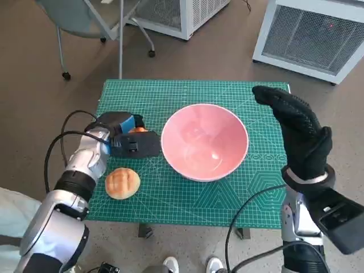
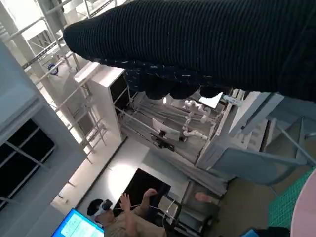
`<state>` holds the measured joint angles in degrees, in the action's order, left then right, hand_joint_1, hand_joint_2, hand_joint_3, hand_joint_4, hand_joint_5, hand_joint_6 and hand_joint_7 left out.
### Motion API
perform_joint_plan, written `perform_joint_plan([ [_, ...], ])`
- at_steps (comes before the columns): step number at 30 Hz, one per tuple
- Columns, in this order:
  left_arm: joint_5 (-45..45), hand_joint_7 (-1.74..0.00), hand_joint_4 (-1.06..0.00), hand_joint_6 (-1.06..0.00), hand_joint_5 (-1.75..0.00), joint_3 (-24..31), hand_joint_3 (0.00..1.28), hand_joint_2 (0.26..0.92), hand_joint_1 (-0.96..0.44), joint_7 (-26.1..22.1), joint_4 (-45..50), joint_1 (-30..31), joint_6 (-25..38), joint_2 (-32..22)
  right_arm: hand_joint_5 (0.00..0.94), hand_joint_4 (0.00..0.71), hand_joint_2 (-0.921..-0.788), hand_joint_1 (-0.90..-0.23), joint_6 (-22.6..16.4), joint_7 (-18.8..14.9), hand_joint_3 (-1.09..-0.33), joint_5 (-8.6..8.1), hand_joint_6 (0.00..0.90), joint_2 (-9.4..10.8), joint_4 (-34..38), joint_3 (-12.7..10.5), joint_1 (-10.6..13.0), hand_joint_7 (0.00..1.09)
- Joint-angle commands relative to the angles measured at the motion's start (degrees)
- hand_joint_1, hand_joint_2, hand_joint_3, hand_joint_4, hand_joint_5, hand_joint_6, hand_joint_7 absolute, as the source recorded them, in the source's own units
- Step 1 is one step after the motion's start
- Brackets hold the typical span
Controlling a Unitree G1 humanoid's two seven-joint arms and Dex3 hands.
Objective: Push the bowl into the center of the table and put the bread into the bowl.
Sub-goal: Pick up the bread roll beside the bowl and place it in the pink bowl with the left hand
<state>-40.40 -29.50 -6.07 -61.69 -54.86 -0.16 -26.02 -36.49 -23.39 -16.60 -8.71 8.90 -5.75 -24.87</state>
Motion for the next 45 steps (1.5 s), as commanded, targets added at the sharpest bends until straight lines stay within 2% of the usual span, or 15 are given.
perform_joint_plan([
  [1, 0.33, -0.98, -0.73, -0.71, -1.22, 1.29, 0.03, 0.912, 0.00, 1.68, 3.50, 0.49, -0.74, -2.17, 0.000, 0.092, -0.921, -0.672, 0.42, -0.43, -0.705, -0.22, -0.001, 0.15, 0.07, 0.25, 1.31, 0.49],
  [5, 1.86, -0.98, -0.75, -0.71, -1.20, 3.88, 0.03, 0.912, 0.00, 0.59, 11.00, 1.79, -0.30, -4.20, 0.000, 0.092, -0.921, -0.672, 0.51, -0.39, -0.705, -0.28, -0.001, 0.15, -0.09, 0.30, 1.50, 0.49],
  [13, 6.13, -1.09, -0.79, -0.68, -1.09, 12.42, 0.03, 0.907, 0.00, -2.66, 37.17, 8.83, 2.80, -7.56, 0.000, 0.091, -0.921, -0.677, 0.59, -0.75, -0.705, -0.89, -0.001, 0.09, -0.23, 0.31, 1.80, 0.49],
  [19, 8.01, -1.14, -0.79, -0.67, -1.04, 15.94, 0.03, 0.907, 0.00, -2.45, 49.42, 13.10, 1.77, -6.79, 0.000, 0.091, -0.921, -0.675, 0.79, -0.78, -0.704, -1.10, -0.001, 0.26, -0.39, 0.47, 1.95, 0.49],
  [25, 9.03, -1.15, -0.80, -0.66, -1.03, 17.22, 0.03, 0.908, 0.00, -2.65, 58.36, 15.87, 0.27, -5.32, 0.000, 0.085, -0.921, -0.674, 0.62, -0.72, -0.706, -0.96, -0.001, 0.42, -0.19, 0.59, 1.98, 0.49],
  [35, 7.39, -1.13, -0.83, -0.66, -1.02, 15.05, 0.02, 0.907, 0.00, -4.98, 66.84, 17.61, -0.77, -2.28, 0.000, 0.083, -0.921, -0.675, 0.48, -0.74, -0.706, -1.13, -0.001, 0.29, -0.23, 0.70, 2.22, 0.49],
  [45, 6.00, -1.16, -0.83, -0.65, -0.99, 10.17, 0.01, 0.911, 0.00, -6.60, 63.39, 16.68, -6.16, 0.73, 0.000, 0.078, -0.921, -0.675, 0.60, -0.83, -0.707, -1.33, -0.001, 0.22, -0.43, 0.67, 2.57, 0.48],
])
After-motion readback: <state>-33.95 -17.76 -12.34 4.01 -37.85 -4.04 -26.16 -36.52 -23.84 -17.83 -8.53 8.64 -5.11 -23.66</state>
